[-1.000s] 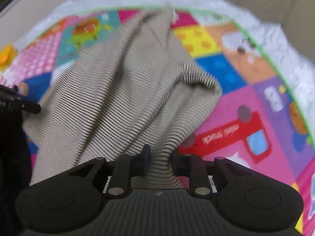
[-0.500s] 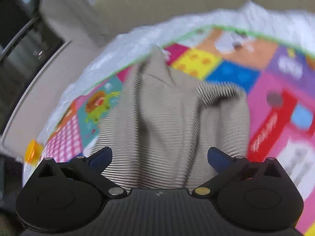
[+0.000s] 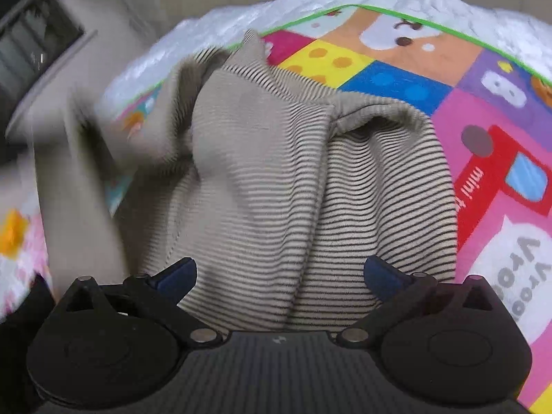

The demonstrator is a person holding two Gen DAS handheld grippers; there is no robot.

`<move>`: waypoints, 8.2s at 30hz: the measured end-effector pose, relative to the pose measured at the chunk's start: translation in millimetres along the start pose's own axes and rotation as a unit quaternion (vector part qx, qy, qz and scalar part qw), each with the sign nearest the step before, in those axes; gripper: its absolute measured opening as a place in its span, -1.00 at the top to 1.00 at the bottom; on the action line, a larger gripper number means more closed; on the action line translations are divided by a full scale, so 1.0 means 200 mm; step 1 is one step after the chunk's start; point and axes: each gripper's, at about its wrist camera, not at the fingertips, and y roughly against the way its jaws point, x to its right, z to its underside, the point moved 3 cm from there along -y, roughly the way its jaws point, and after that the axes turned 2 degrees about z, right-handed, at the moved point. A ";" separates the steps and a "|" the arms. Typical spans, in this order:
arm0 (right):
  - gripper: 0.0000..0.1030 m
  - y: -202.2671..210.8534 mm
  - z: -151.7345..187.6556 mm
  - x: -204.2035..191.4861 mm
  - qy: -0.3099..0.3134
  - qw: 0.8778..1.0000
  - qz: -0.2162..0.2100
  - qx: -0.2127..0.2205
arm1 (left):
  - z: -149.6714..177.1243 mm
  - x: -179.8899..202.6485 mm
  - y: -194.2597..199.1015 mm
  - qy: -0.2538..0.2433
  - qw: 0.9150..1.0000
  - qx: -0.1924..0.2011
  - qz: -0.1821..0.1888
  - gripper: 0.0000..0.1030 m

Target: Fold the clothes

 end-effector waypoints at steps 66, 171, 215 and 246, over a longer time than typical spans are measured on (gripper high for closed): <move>-0.19 0.17 -0.18 -0.20 0.297 0.951 0.072 0.047 | -0.10 -0.44 -0.30 0.125 0.989 0.076 -0.026 -0.85; -1.00 -0.32 -0.67 0.43 -0.094 0.981 0.018 0.169 | 0.02 0.00 -0.74 -0.043 0.998 -0.018 0.029 -1.00; 0.88 -0.29 -1.16 0.06 0.069 0.984 0.035 0.161 | -0.20 -0.46 -0.59 0.157 0.985 0.050 0.044 -1.00; -0.44 0.28 -0.27 0.42 0.019 0.996 -0.003 0.083 | 0.30 0.09 -0.17 0.047 0.984 -0.124 0.117 -1.00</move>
